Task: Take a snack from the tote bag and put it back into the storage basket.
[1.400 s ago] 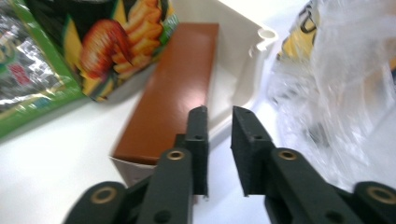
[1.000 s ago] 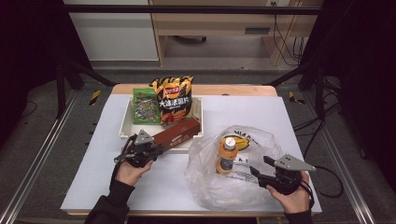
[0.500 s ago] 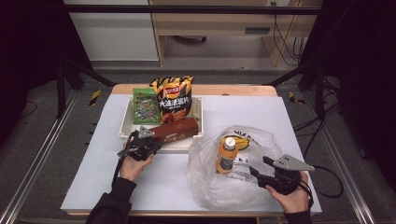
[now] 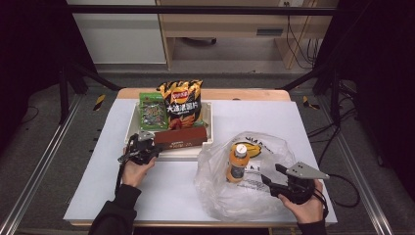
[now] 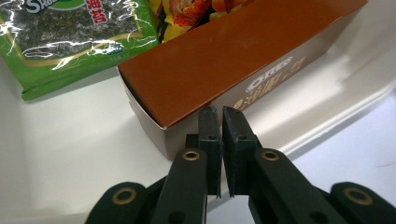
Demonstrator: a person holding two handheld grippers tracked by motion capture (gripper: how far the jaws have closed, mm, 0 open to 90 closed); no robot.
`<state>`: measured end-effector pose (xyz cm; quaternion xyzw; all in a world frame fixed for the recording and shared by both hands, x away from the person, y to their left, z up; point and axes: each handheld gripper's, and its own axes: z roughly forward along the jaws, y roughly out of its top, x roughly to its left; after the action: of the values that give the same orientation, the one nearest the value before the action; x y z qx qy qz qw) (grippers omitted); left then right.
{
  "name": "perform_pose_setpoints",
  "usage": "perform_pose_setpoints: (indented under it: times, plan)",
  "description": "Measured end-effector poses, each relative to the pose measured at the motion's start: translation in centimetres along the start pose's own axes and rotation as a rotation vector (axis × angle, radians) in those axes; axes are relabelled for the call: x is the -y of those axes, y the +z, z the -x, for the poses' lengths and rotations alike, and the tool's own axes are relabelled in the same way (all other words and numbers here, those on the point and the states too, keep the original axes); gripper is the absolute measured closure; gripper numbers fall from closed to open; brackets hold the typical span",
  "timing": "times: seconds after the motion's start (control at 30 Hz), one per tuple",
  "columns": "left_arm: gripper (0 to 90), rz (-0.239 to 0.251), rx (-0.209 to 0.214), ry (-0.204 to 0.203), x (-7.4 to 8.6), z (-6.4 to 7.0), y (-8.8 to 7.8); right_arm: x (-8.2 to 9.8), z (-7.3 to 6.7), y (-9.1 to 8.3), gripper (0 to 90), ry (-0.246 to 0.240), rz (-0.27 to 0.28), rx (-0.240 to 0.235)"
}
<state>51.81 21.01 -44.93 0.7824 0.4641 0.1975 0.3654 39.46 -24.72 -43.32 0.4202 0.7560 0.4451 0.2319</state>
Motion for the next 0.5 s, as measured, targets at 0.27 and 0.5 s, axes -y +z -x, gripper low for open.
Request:
perform_pose_setpoints:
  times: [0.27,0.5]
  plan:
    - [85.5,0.011,-0.007,0.002,0.0,-0.13,0.41,-0.01,-0.03,0.0,34.6,0.0,0.002,-0.002]
    - [84.6,0.029,-0.006,0.013,-0.05,-0.19,0.59,-0.12,-0.19,0.06,34.5,-0.001,0.004,-0.006]
